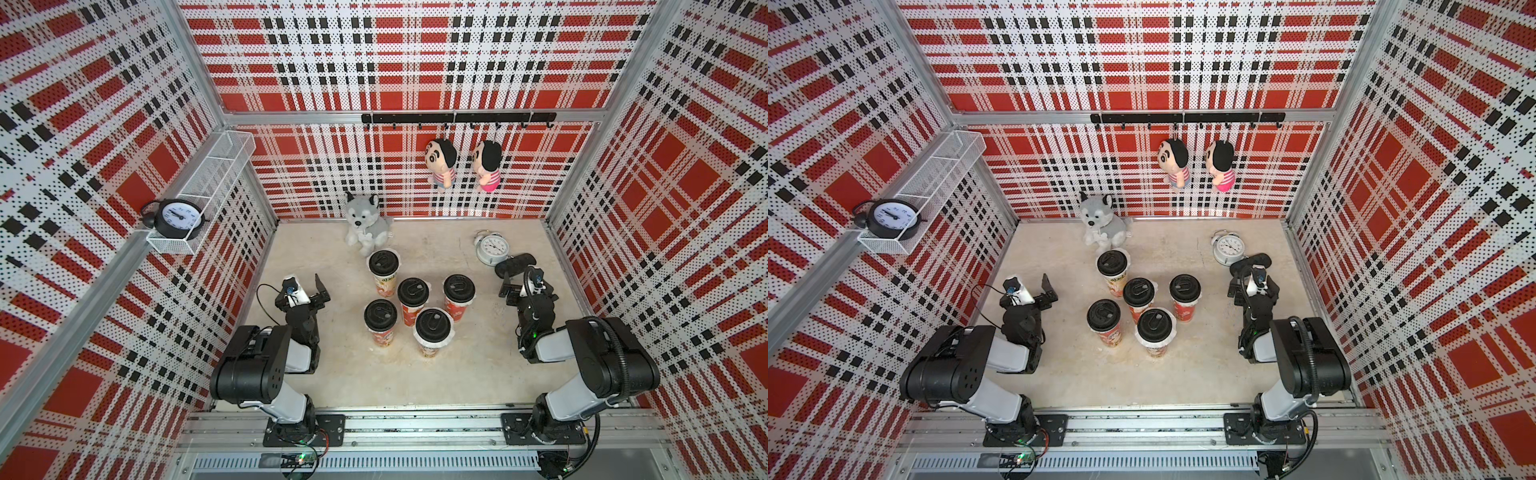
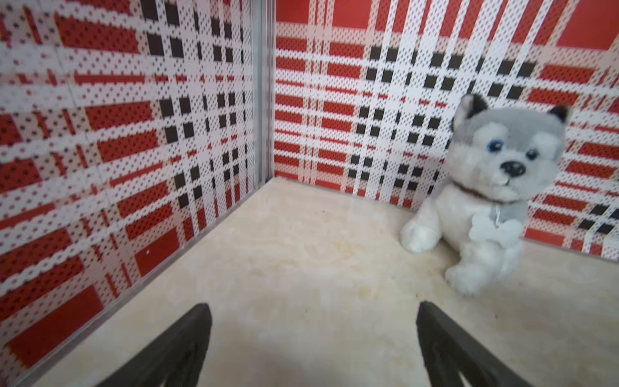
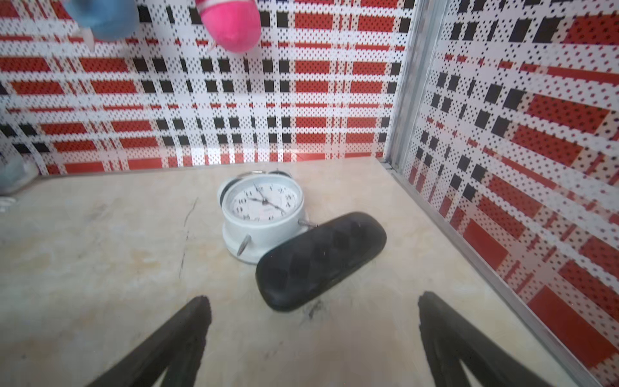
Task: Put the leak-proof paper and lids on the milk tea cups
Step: Reset both arms
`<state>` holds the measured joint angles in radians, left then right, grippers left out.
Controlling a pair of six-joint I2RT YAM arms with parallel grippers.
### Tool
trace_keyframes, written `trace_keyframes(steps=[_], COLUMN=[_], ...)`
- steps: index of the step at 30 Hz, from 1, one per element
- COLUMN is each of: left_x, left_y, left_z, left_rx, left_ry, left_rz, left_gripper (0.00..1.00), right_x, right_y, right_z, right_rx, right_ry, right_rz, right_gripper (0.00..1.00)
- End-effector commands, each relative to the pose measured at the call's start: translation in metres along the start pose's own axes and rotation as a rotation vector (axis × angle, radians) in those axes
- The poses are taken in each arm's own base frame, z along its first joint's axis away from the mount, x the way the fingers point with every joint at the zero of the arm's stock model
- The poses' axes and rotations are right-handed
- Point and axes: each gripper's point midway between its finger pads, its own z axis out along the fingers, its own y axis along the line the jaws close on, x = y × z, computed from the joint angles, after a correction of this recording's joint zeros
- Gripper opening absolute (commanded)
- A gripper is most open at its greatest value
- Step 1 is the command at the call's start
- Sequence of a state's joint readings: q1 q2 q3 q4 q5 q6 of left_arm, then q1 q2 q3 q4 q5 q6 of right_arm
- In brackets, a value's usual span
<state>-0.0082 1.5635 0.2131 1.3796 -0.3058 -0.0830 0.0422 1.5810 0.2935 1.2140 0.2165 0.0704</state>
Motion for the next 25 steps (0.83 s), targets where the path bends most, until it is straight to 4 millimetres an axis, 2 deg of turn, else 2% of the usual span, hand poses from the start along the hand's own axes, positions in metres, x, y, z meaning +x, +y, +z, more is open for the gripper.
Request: trace_keyframes(steps=[1,25], left_x=[0.0008,0.0042], left_y=[-0.0041,-0.0099], left_z=[-0.0022,0.0006], left_rx=[0.022,0.025], left_ry=[0.004,0.020], left_rz=[0.008,0.039], left_gripper=[0.98,0.98], right_x=[0.0125,0.0111], right_y=[0.0047,0.0059], right_z=[-0.0026,-0.0030], right_rx=[-0.049,-0.057], right_ry=[0.055,0.045], right_rz=[0.006,0.001], right_gripper=[1.00,1.00])
